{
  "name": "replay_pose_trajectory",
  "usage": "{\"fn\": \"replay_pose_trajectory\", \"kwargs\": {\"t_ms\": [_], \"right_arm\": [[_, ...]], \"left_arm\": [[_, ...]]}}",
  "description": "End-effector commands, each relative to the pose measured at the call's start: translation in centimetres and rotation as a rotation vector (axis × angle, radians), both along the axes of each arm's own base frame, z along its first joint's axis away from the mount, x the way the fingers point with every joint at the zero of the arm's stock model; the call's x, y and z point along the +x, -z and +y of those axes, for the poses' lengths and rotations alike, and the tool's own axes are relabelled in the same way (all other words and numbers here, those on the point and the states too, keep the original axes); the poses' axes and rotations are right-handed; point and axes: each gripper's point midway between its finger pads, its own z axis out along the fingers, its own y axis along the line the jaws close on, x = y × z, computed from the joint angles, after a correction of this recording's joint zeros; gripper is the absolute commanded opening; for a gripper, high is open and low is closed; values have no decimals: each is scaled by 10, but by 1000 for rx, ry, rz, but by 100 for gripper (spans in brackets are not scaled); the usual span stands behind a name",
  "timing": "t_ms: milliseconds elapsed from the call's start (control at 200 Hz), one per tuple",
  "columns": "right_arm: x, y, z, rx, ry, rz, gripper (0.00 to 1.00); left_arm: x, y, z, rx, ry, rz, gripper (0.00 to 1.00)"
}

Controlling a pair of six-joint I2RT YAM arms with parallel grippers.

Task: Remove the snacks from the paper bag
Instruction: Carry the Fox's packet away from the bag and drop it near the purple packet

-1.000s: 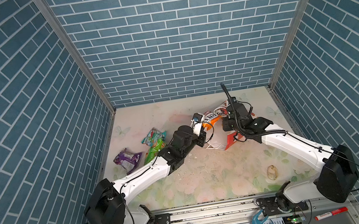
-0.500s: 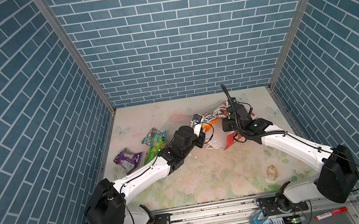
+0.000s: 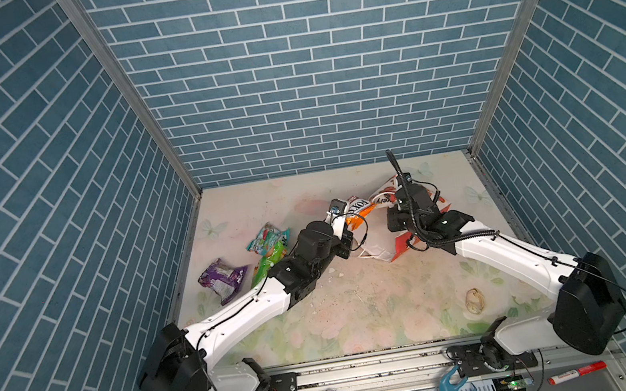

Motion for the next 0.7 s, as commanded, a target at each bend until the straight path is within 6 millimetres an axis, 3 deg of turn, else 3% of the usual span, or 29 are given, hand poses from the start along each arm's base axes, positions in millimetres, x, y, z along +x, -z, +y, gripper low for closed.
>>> {"fn": "replay_pose_trajectory", "kwargs": {"t_ms": [0, 695], "right_arm": [[1, 0, 0, -3, -13, -8, 0], [-7, 19, -11, -94, -42, -4, 0]], "left_arm": [[-1, -6, 17, -12, -59, -10, 0], [-22, -20, 109, -72, -292, 99, 0]]}}
